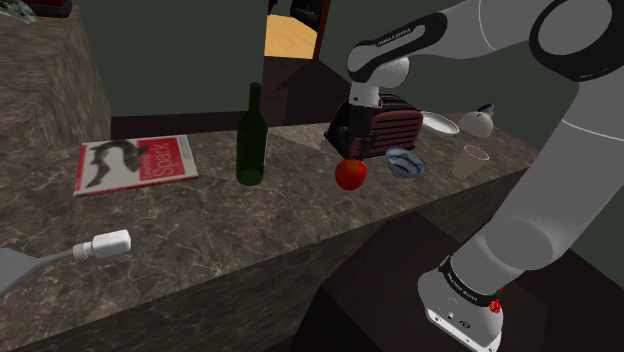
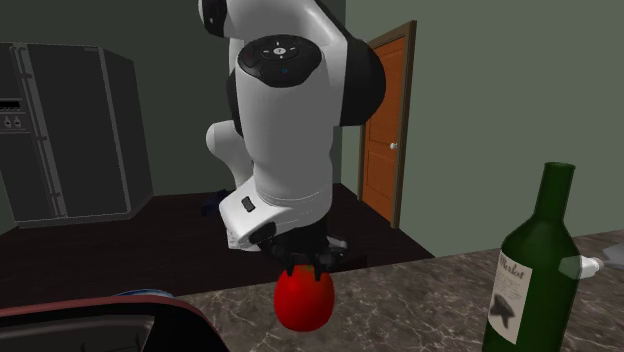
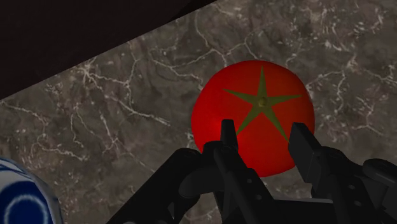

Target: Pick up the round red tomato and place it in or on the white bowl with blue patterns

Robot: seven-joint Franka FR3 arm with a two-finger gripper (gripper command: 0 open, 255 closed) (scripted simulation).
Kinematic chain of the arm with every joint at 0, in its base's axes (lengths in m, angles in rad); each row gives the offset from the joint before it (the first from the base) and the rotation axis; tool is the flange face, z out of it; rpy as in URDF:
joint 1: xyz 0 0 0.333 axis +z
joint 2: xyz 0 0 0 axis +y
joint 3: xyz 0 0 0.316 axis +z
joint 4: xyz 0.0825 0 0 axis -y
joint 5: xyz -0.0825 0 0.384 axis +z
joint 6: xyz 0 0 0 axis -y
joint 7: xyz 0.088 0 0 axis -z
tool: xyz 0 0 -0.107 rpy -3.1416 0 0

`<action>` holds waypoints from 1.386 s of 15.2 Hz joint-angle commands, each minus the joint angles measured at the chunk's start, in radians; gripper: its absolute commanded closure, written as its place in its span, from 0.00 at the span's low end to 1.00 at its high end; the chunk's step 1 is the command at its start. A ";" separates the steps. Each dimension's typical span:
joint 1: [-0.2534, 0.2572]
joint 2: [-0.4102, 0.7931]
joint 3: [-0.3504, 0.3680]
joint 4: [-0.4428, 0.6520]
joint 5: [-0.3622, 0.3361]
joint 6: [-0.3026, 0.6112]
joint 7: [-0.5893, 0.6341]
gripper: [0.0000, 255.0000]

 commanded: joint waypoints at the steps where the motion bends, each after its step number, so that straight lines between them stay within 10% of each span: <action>1: -0.001 -0.014 -0.001 0.010 -0.003 -0.024 0.003 1.00; 21: -0.003 -0.123 -0.005 0.151 -0.017 -0.270 0.045 1.00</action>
